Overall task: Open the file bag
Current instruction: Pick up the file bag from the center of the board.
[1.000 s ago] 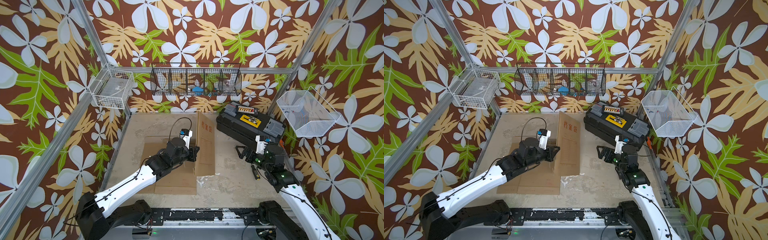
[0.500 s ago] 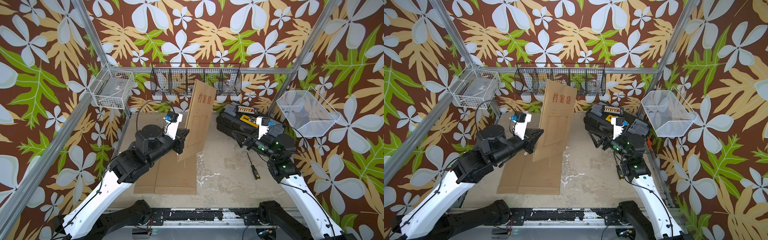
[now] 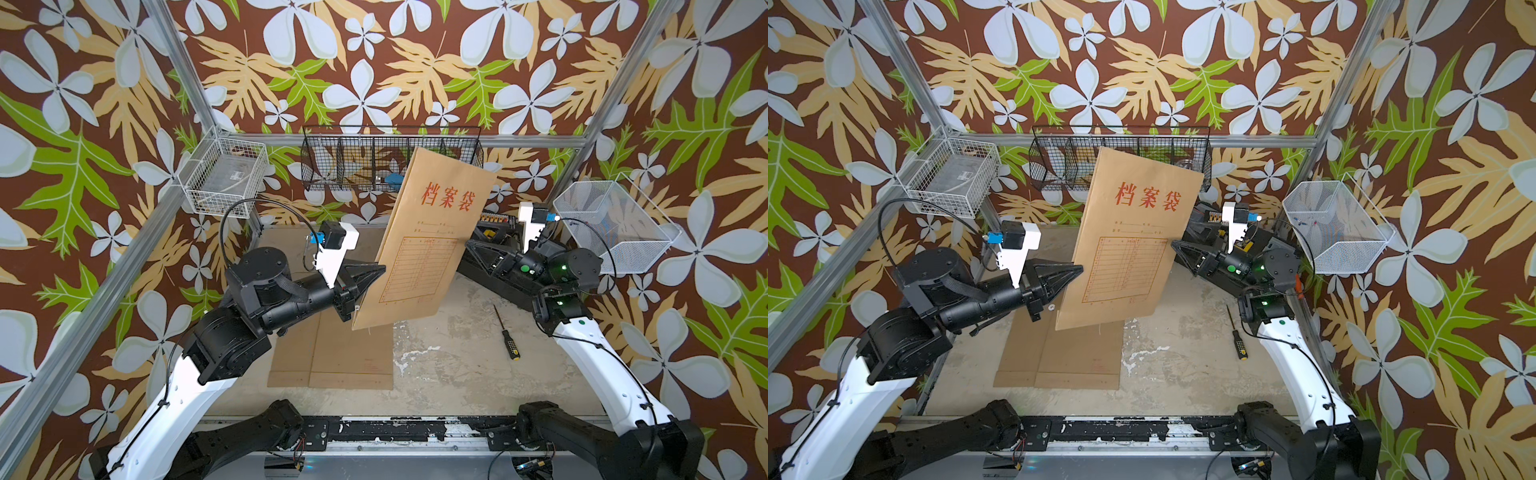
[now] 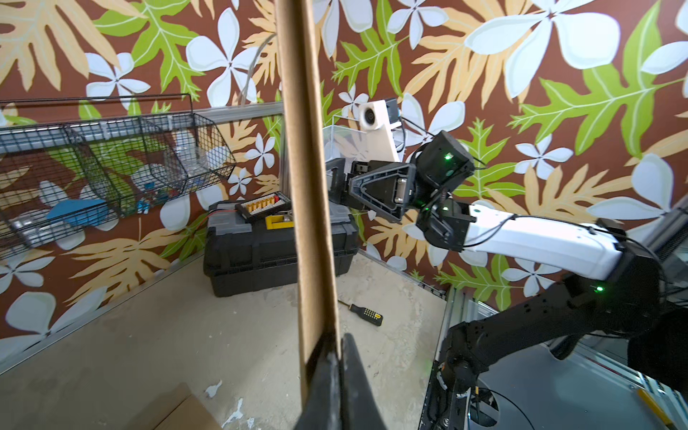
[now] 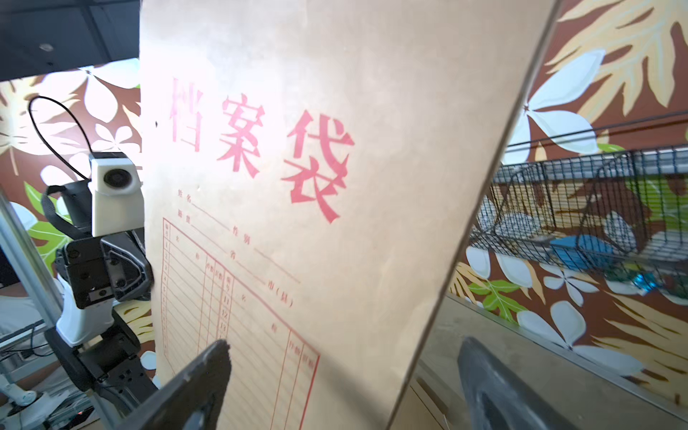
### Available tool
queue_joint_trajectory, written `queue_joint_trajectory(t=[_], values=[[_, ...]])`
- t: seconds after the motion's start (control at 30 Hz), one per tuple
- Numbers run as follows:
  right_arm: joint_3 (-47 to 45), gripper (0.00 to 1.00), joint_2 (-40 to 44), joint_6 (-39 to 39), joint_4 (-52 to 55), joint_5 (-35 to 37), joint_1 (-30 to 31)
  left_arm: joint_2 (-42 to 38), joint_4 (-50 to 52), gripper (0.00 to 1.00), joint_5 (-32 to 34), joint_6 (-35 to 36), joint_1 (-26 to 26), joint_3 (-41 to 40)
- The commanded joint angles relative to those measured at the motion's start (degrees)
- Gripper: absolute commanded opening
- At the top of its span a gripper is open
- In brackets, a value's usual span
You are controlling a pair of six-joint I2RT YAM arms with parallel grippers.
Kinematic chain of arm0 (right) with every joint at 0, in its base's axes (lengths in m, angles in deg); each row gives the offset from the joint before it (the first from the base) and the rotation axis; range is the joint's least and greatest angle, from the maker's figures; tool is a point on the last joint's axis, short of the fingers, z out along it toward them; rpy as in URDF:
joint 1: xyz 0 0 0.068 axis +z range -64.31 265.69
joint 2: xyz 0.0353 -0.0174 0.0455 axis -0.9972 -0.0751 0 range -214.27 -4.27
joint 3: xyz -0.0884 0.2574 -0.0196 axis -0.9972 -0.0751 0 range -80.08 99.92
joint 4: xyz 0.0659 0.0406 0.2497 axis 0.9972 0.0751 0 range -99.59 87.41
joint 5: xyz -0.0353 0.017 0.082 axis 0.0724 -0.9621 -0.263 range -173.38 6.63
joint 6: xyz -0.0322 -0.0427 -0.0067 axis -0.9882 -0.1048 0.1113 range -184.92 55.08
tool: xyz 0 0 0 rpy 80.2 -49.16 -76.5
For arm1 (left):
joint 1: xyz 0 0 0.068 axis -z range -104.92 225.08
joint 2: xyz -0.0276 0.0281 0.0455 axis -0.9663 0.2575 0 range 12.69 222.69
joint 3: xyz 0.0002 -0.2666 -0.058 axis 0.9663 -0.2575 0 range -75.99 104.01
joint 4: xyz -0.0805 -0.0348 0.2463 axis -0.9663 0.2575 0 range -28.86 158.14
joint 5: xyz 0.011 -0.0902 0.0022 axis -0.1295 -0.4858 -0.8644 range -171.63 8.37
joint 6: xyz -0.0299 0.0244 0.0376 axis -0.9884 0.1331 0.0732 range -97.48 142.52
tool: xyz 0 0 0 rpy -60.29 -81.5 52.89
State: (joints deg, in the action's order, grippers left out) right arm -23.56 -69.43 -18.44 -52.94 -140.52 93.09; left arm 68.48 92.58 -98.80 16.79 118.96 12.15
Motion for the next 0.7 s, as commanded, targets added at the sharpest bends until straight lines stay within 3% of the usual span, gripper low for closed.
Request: queue_joint_trajectory(t=[0.0, 0.27, 0.4, 0.67], values=[[2.3, 0.96, -1.9, 8.5, -10.8, -3.0, 0.1, -0.6, -3.4, 0.00, -4.1, 0.0, 0.0, 0.5], [8.0, 0.81, -7.2, 25.1, -27.6, -7.2, -0.1, -1.6, -4.6, 0.00, -4.8, -1.1, 0.0, -1.3], [9.1, 0.65, -7.4, 26.4, -28.0, -6.7, -0.1, -2.3, -5.3, 0.00, -1.1, -1.9, 0.0, -2.0], [7.6, 0.43, -6.6, 26.8, -27.2, -5.4, -1.8, -3.0, -4.9, 0.00, 6.1, -3.0, 0.0, -3.1]])
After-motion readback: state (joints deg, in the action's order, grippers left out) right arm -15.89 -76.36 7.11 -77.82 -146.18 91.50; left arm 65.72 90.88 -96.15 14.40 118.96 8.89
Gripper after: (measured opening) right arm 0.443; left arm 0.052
